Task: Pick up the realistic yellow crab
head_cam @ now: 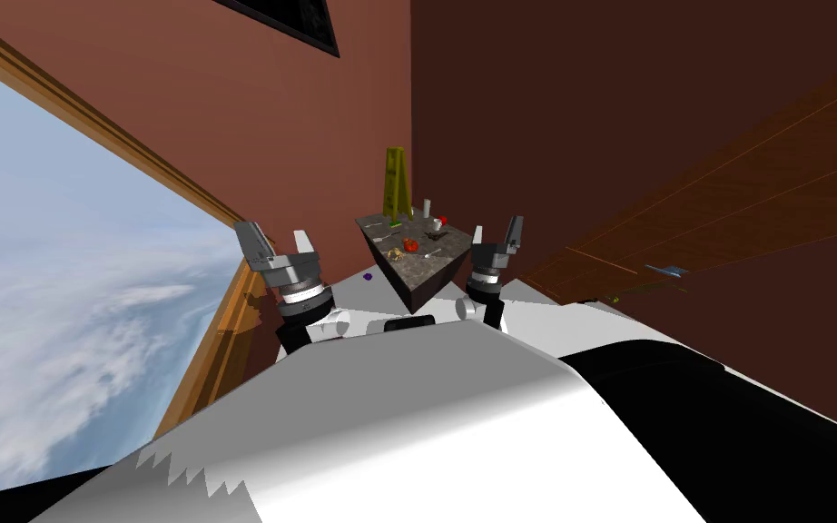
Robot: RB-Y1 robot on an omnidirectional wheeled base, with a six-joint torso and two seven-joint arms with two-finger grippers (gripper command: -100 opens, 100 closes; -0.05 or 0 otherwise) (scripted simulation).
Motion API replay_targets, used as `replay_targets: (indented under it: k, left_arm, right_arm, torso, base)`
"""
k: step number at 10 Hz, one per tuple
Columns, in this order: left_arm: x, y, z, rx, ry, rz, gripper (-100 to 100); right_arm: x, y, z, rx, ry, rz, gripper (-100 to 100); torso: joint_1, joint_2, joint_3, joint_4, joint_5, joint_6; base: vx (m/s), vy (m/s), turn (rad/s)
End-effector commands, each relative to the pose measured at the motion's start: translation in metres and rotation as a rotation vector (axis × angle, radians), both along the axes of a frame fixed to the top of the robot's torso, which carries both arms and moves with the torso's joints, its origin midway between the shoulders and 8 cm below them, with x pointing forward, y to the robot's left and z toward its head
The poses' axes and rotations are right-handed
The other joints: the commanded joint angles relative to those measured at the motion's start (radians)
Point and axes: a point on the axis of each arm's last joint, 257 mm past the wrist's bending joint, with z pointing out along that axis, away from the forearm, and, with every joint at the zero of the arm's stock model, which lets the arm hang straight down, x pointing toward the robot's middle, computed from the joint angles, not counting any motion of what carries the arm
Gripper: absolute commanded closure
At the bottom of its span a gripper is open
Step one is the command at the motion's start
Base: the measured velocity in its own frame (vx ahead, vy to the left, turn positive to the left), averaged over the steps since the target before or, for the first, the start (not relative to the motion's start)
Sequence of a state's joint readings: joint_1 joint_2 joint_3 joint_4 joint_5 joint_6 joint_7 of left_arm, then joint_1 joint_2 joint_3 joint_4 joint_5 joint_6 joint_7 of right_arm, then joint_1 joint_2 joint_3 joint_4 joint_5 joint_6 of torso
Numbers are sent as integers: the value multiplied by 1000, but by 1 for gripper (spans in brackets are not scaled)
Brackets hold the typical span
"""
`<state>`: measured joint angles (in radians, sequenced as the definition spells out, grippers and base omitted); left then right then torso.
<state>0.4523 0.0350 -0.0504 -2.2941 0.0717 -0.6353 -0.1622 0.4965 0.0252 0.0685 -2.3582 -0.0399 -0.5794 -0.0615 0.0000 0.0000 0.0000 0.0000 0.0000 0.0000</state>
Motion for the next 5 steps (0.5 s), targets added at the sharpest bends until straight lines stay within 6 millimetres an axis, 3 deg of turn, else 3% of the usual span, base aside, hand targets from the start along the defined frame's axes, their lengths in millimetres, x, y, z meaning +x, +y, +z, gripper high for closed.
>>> replay_targets:
  k: [1, 5]
  left_arm:
    - [11, -2, -5, 18, 29, -17, -100]
    - [45, -2, -18, 29, 110, -47, -100]
  right_arm:
    - [0, 0, 0, 0, 0, 0, 0]
    - [0, 0, 0, 0, 0, 0, 0]
  torso:
    - [0, 0, 0, 0, 0, 0]
    - [-6, 2, 1, 0, -1, 0]
  base:
    - [-6, -36, 19]
    - [-34, -92, 27]
